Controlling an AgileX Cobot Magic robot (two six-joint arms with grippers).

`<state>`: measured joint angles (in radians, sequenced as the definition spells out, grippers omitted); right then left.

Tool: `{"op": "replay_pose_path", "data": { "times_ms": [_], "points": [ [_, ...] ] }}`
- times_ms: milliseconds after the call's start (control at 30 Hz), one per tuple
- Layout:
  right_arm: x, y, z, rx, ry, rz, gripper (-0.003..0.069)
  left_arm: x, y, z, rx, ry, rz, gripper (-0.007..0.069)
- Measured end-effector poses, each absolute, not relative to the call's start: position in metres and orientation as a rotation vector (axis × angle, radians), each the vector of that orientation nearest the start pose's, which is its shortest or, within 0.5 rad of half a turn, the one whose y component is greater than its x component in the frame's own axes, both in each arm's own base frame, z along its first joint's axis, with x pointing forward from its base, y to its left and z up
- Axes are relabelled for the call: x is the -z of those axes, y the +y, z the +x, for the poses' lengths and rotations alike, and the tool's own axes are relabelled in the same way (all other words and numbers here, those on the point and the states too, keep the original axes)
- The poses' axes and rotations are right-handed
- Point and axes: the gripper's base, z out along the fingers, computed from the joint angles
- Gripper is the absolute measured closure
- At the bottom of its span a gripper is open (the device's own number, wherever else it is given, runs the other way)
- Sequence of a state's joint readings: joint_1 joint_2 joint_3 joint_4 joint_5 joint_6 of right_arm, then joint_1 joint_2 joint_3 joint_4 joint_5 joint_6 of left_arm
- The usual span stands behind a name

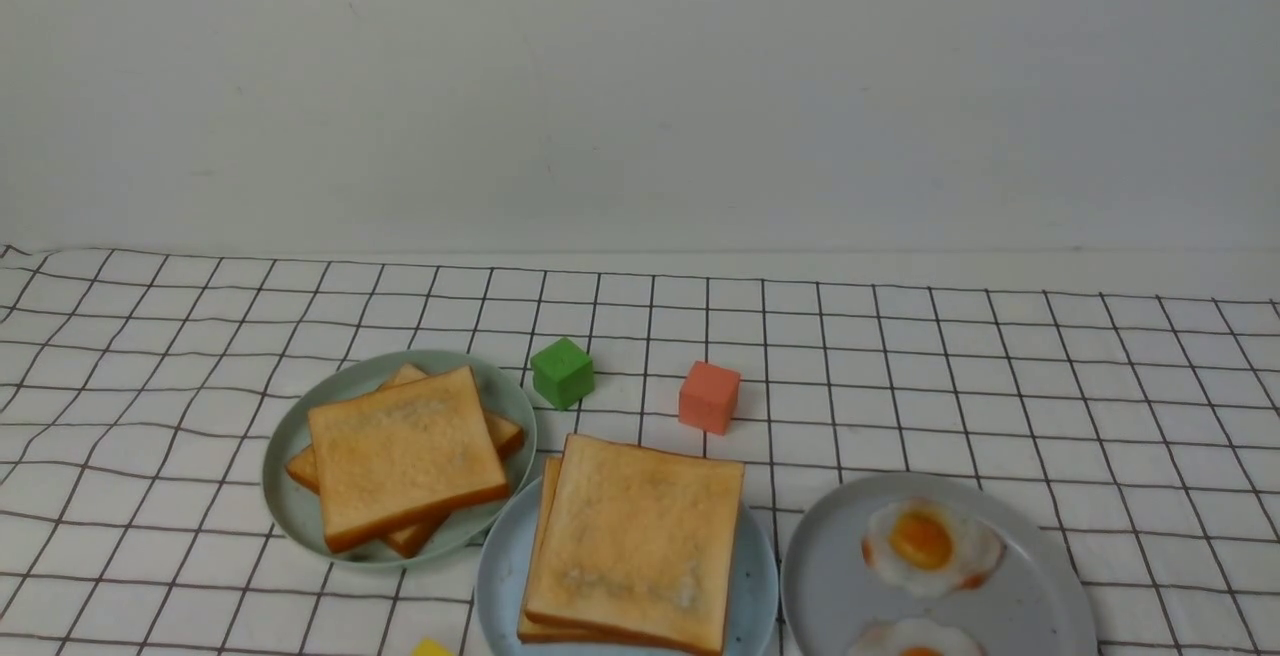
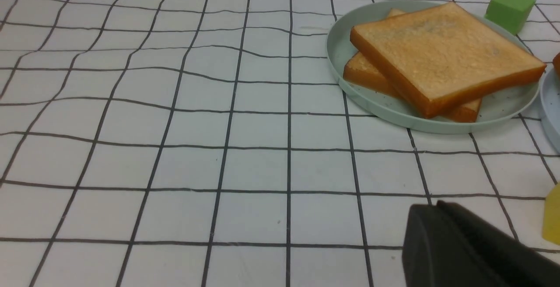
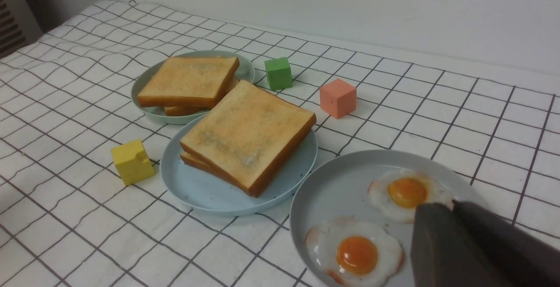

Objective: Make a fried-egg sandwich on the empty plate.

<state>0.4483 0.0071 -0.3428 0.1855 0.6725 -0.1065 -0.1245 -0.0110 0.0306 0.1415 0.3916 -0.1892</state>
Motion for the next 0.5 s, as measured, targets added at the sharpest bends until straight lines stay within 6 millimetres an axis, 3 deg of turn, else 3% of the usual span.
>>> {"op": "replay_pose_path", "data": {
  "times_ms": [500],
  "points": [
    [-0.2649,0.0203,0.0183,-0.447,1.776,-0.454,0.0566,-0.1698,-0.0026,0.0526,0.100,1.879,0.012,0.0599]
  ]
}}
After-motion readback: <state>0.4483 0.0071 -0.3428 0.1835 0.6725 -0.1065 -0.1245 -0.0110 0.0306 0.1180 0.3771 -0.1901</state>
